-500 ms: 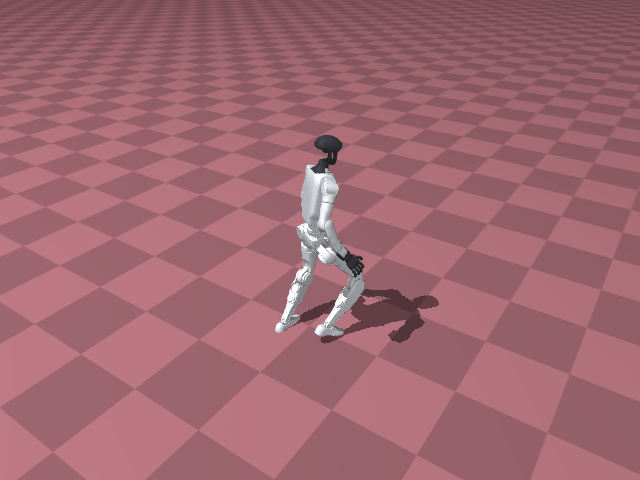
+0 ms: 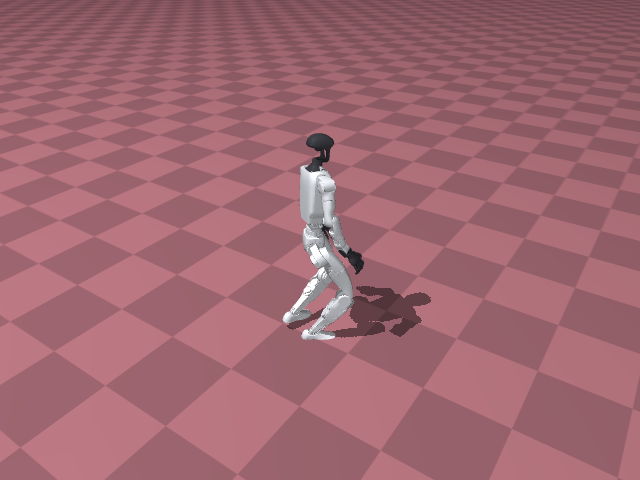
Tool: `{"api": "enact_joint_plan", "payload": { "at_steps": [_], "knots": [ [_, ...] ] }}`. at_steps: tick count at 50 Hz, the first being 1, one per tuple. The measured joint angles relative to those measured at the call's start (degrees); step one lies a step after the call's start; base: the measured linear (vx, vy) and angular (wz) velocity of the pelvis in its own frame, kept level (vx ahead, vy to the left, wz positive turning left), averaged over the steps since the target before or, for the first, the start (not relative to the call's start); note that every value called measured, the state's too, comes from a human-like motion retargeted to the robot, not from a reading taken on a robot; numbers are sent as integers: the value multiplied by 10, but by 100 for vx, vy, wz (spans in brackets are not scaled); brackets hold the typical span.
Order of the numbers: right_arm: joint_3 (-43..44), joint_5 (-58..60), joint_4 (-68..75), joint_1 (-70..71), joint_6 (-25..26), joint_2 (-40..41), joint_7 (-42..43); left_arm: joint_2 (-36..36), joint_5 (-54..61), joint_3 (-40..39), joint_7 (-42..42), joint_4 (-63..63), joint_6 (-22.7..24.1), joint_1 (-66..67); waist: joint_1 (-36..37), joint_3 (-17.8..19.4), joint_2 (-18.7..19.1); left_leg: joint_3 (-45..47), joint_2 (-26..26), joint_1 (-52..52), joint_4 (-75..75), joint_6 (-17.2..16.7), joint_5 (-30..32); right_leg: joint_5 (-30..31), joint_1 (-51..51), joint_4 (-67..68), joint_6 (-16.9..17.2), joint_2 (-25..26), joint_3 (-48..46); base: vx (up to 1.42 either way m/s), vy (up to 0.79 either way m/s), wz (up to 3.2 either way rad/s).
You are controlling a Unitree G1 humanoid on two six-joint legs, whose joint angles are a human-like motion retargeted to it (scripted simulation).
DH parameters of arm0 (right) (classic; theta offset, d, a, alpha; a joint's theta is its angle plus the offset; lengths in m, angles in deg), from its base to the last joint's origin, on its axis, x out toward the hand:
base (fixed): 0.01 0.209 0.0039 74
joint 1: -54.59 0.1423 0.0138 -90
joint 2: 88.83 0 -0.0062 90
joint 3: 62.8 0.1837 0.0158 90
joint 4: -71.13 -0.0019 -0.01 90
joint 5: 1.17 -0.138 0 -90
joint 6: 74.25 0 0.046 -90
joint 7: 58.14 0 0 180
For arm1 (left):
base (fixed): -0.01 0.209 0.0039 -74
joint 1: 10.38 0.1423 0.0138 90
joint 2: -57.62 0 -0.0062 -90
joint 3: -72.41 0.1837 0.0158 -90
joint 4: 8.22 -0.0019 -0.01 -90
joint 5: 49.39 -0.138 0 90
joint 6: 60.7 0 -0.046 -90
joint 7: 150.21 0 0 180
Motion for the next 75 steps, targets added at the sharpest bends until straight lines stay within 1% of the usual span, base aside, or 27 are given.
{"api": "enact_joint_plan", "payload": {
  "at_steps": [3,5,7,11,17,20,23,25,28,30,32,36,39,42,45,48,50,52,58,60,63,65,67,70,72,73,75],
  "knots": [
    [-19,21,-19,-25,-4,12,10,4,-22,2,-28,-19,1,11,-14,6,-51,33,-117,28,-140,14,4,-28,-12,49,14,-99,12,26,11,172],
    [-29,32,-55,-34,-11,11,22,4,-32,1,-45,-26,1,20,-31,20,-82,38,-187,68,-220,24,7,-21,-26,110,9,-169,21,24,10,148],
    [-35,37,-106,-31,-19,1,30,5,-38,-1,-51,-29,-2,27,-49,35,-91,29,-223,106,-264,22,13,-3,-49,183,-29,-220,27,23,12,104],
    [-40,53,-244,-9,-37,-42,41,1,-46,4,-53,-25,-6,36,-98,53,-95,-6,-256,158,-311,13,21,-9,-110,229,-52,-177,75,26,10,108],
    [-26,71,-450,44,-67,-129,63,-5,-58,26,-51,6,5,49,-146,22,-81,-36,-254,184,-365,-3,27,30,-209,95,-18,-44,86,39,7,77],
    [-9,82,-520,65,-78,-159,86,-8,-61,39,-55,26,14,55,-161,-2,-61,-17,-229,184,-348,-10,27,58,-230,36,-2,1,79,48,5,81],
    [3,93,-566,74,-87,-175,113,-9,-60,46,-61,51,23,63,-169,-7,-27,-37,-172,164,-228,-22,12,76,-214,44,-11,42,64,49,-3,68],
    [8,98,-586,75,-91,-180,133,-6,-55,48,-65,73,29,67,-168,-2,20,-70,-107,138,-101,-48,18,76,-193,58,-33,89,32,49,-7,45],
    [8,101,-589,74,-91,-184,154,-1,-46,56,-61,111,32,64,-166,6,75,-96,-1,95,81,-75,101,57,-161,75,-69,138,-7,46,-11,62],
    [6,104,-579,75,-86,-189,161,1,-42,63,-55,144,29,55,-161,15,105,-111,76,54,184,-68,141,37,-132,76,-90,160,-30,44,-16,80],
    [2,110,-560,79,-80,-192,159,4,-42,70,-49,177,27,40,-153,24,121,-129,127,8,245,-51,141,17,-99,76,-101,172,-43,45,-15,71],
    [-2,123,-515,83,-66,-187,143,10,-46,78,-44,241,33,14,-133,38,133,-145,160,-85,257,-28,101,-20,-31,73,-107,178,-46,45,-10,61],
    [5,134,-487,86,-61,-179,132,15,-51,82,-47,297,47,3,-121,43,127,-137,126,-146,179,-38,86,-41,20,64,-101,165,-33,46,-3,65],
    [14,150,-464,92,-58,-171,125,21,-59,83,-49,364,65,-2,-116,40,113,-122,63,-199,53,-78,120,-66,56,48,-93,140,-21,47,-2,84],
    [20,170,-445,107,-58,-163,121,31,-68,82,-43,440,77,-3,-113,22,89,-120,-19,-251,-74,-128,221,-90,66,37,-89,109,-9,45,-4,88],
    [13,183,-440,124,-63,-155,115,43,-68,81,-29,522,88,9,-97,1,76,-147,-73,-297,-109,-161,344,-106,58,47,-93,105,11,40,-4,52],
    [1,189,-445,135,-70,-151,108,53,-61,84,-11,578,97,23,-88,-9,67,-166,-108,-315,-101,-164,392,-118,53,70,-84,120,55,38,-4,70],
    [-16,191,-461,149,-78,-153,96,68,-44,86,15,638,102,39,-86,-15,50,-181,-156,-320,-101,-151,399,-125,54,104,-55,147,129,35,-5,101],
    [-84,183,-547,205,-103,-181,56,135,10,68,77,795,119,81,-79,-16,-9,-222,-285,-324,-114,-127,408,-76,67,244,47,158,214,19,-14,108],
    [-104,178,-574,221,-110,-193,48,156,24,58,83,832,123,87,-80,-18,-19,-243,-311,-338,-114,-131,421,-75,68,277,57,168,233,-6,-20,117],
    [-123,175,-608,228,-119,-216,52,175,39,50,77,868,131,78,-97,-24,-31,-275,-352,-370,-122,-156,463,-113,75,289,41,189,273,-22,-20,156],
    [-132,175,-621,218,-123,-230,55,177,43,58,71,879,135,57,-106,-29,-26,-304,-363,-395,-132,-192,502,-127,61,260,9,216,286,-43,-20,152],
    [-137,177,-624,201,-127,-242,59,170,46,82,65,878,137,15,-103,-41,-4,-336,-348,-424,-151,-241,545,-127,17,201,-36,259,282,-52,-14,135],
    [-150,165,-613,166,-127,-255,54,138,52,156,71,861,129,-83,-123,-65,16,-305,-322,-465,-190,-253,613,-127,-47,145,-76,259,256,-50,-7,243],
    [-167,143,-598,137,-123,-255,35,104,55,237,93,840,113,-171,-158,-84,13,-274,-291,-469,-210,-247,573,-127,-88,131,-85,209,205,-46,-20,360],
    [-176,129,-591,122,-121,-254,21,84,56,280,107,830,102,-219,-176,-90,12,-253,-276,-457,-214,-230,533,-127,-100,124,-82,181,180,-36,-13,364],
    [-192,102,-580,94,-114,-256,-10,36,59,361,138,808,80,-315,-206,-94,13,-201,-238,-412,-208,-167,397,-118,-107,101,-64,131,137,-26,-3,329]
  ]
}}
